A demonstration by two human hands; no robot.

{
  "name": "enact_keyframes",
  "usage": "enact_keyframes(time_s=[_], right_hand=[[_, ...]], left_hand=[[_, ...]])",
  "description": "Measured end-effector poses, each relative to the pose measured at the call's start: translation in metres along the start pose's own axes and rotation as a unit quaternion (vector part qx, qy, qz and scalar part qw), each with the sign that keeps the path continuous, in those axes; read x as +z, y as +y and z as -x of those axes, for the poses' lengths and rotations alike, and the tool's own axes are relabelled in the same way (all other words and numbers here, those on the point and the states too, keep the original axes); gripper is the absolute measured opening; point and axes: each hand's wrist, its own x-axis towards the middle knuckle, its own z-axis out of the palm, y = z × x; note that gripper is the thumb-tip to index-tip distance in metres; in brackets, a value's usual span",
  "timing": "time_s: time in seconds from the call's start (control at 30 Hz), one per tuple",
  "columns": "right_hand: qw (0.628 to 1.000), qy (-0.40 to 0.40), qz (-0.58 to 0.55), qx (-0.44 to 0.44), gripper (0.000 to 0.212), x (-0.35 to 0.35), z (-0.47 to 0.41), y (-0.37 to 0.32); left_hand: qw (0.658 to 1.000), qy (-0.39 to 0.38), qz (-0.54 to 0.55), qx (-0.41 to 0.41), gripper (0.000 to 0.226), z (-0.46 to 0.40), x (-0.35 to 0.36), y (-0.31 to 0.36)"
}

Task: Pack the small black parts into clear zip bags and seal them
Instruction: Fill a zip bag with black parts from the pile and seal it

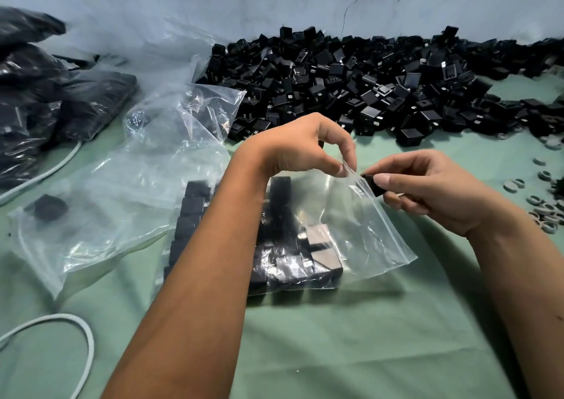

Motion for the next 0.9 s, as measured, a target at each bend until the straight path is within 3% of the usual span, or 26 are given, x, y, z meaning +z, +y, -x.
enact_keyframes(time_s=[0.33, 0.43, 0.53, 0.67, 0.9], right_hand=[[0.991, -0.134, 0.021, -0.02, 0.039, 0.017, -0.002, 0.001], [0.988, -0.154, 0.002, -0.012, 0.031, 0.027, -0.002, 0.004], [0.991, -0.13, -0.011, -0.031, 0.018, 0.037, -0.005, 0.006], [0.992, -0.061, 0.071, -0.085, 0.026, 0.051, -0.009, 0.008], [0.984, -0.016, 0.161, -0.075, 0.016, 0.05, -0.012, 0.013]], left_hand=[[1.0, 0.018, -0.003, 0.025, 0.016, -0.006, 0.009, 0.01], [0.999, 0.024, -0.001, 0.034, 0.017, -0.007, 0.009, 0.011], [0.999, 0.028, 0.005, 0.045, 0.017, -0.006, 0.006, 0.013], [0.998, 0.028, -0.003, 0.052, 0.018, -0.005, 0.006, 0.015], [0.999, 0.025, -0.01, 0.037, 0.019, -0.005, 0.006, 0.015]])
